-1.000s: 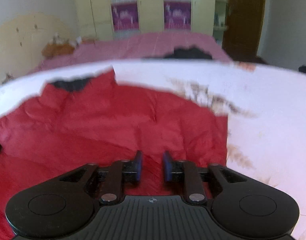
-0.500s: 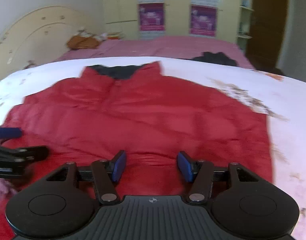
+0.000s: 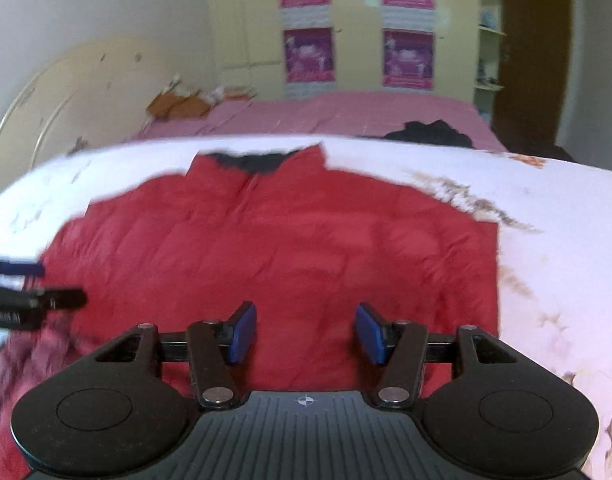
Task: Fold large clothes
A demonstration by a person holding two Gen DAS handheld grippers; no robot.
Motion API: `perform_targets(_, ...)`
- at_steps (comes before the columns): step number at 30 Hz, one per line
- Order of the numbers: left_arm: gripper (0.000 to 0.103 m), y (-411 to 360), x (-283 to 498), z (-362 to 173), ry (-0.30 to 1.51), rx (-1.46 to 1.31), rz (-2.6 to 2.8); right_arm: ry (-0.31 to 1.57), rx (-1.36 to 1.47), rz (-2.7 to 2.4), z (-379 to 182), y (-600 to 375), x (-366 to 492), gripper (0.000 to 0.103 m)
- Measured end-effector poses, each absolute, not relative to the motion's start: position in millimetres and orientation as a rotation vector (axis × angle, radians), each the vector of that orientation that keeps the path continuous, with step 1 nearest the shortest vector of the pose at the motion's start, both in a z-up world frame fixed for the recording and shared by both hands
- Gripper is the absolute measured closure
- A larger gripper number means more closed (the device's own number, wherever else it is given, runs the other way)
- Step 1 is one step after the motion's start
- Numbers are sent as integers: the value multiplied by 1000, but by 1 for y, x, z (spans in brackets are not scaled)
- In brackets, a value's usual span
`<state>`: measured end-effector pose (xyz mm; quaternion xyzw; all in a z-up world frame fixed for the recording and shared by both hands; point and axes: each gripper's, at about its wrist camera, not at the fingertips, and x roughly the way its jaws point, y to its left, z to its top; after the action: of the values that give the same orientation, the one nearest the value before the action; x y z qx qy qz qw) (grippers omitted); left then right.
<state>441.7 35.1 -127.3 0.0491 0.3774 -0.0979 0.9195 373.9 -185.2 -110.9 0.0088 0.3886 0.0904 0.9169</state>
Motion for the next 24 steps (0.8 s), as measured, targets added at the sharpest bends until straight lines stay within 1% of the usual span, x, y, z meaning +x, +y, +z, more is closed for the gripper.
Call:
perform_targets(3,8,41,446,-144,826,90,-189,843,40,92,-133,-192,379,48)
perform_targets(4,6,44,447,-146,827,80,-190,834,54,77,-135,-195,380,48)
perform_targets(7,7,51,445,-145,827,71,-199,796,-19,18,-132,-191,378,47)
perform_targets(11,7,63,433,-139,824,54,-210,806,172,43,-111,-212,360,47)
perform_targets(15,6,81,406,-137,834,76,-183,820,258,55,-95,-239,322,47)
perform_targets(17,13,98,386,-136,835,66,-156,837,262,50,-92,-252,302,47)
perform_targets(19,28,117,367,-136,857,36,-127,856,270,33,-92,-267,282,47)
perform_targets(21,30,132,346,-139,883,4,-106,872,295,21,-94,-285,263,47)
perform_targets(24,29,149,309,-141,911,-71,-102,897,349,-1,-98,-314,229,47)
